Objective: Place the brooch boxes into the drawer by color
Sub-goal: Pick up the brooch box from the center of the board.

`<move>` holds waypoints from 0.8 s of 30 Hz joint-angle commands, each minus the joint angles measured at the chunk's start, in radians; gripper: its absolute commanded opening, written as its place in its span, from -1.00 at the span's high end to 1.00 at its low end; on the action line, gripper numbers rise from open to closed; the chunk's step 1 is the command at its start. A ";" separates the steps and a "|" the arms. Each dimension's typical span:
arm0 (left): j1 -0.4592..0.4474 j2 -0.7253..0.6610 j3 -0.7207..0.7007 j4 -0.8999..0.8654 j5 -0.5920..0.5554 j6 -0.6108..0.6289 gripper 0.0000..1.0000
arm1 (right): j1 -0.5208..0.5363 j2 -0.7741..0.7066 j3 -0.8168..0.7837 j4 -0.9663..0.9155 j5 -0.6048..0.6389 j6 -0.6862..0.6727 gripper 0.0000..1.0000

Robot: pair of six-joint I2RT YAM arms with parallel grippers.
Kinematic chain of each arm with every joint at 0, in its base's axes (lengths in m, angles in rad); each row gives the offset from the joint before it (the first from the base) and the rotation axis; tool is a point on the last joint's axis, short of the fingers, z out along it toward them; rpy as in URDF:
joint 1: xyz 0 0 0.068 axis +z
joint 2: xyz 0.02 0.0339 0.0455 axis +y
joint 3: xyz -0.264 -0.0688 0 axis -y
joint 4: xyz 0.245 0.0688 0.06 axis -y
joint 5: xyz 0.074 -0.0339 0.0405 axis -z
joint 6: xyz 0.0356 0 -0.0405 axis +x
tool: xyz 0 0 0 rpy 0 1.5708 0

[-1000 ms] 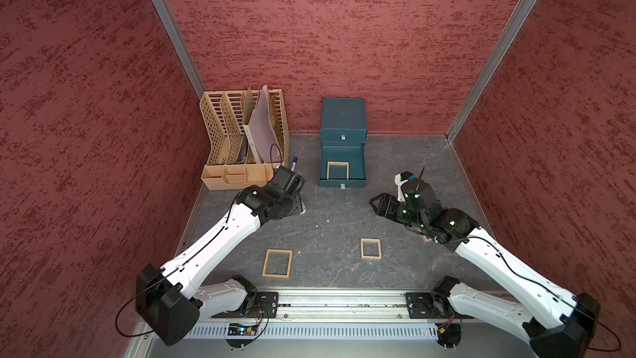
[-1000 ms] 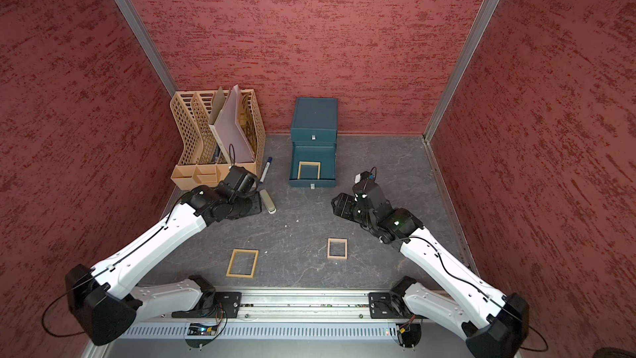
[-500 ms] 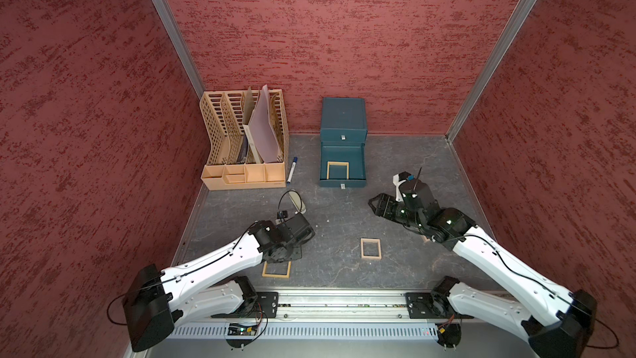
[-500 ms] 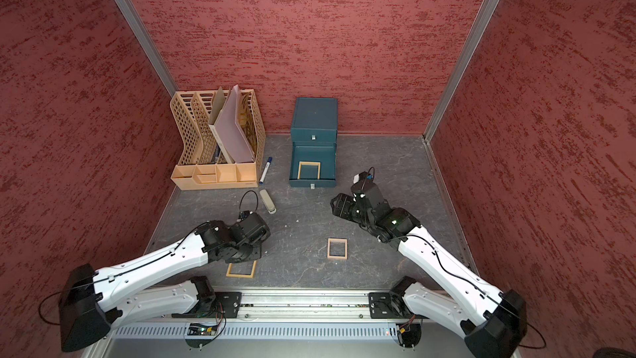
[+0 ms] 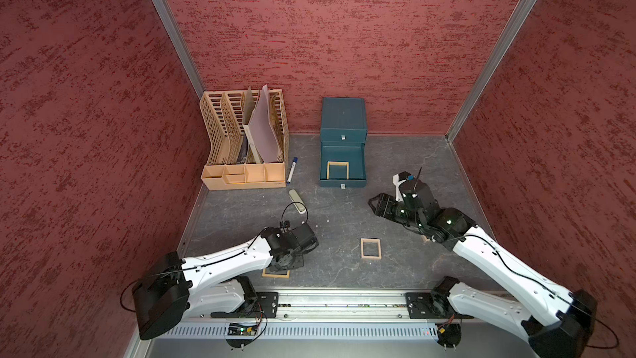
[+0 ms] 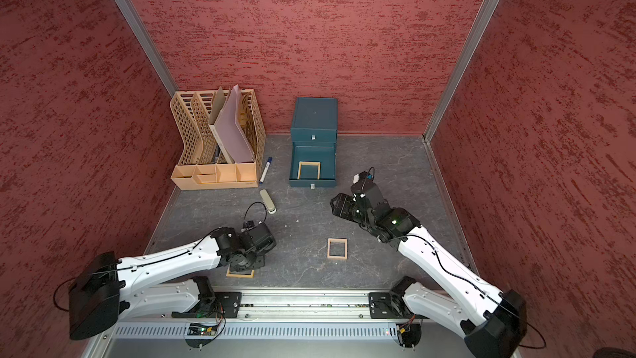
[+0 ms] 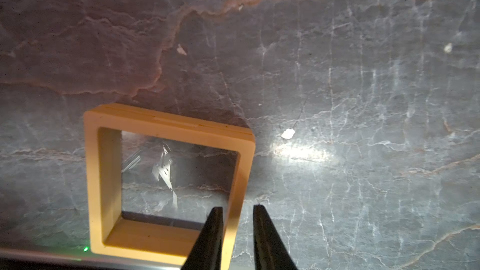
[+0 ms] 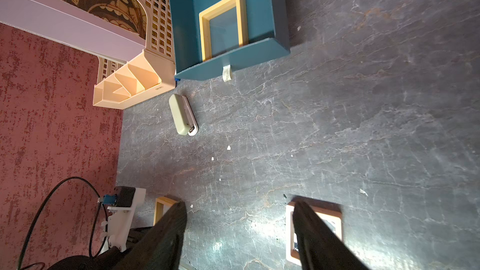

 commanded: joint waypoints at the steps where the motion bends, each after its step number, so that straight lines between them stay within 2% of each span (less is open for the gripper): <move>1: -0.005 0.002 -0.014 0.032 0.008 -0.012 0.51 | 0.009 -0.006 -0.011 0.022 -0.006 0.001 -0.40; 12: -0.014 0.035 -0.027 0.034 -0.009 -0.007 0.53 | 0.009 -0.007 -0.006 0.019 -0.006 0.003 -0.40; 24: -0.040 0.086 -0.015 0.044 -0.030 -0.003 0.79 | 0.009 -0.009 -0.008 0.015 -0.005 0.005 -0.40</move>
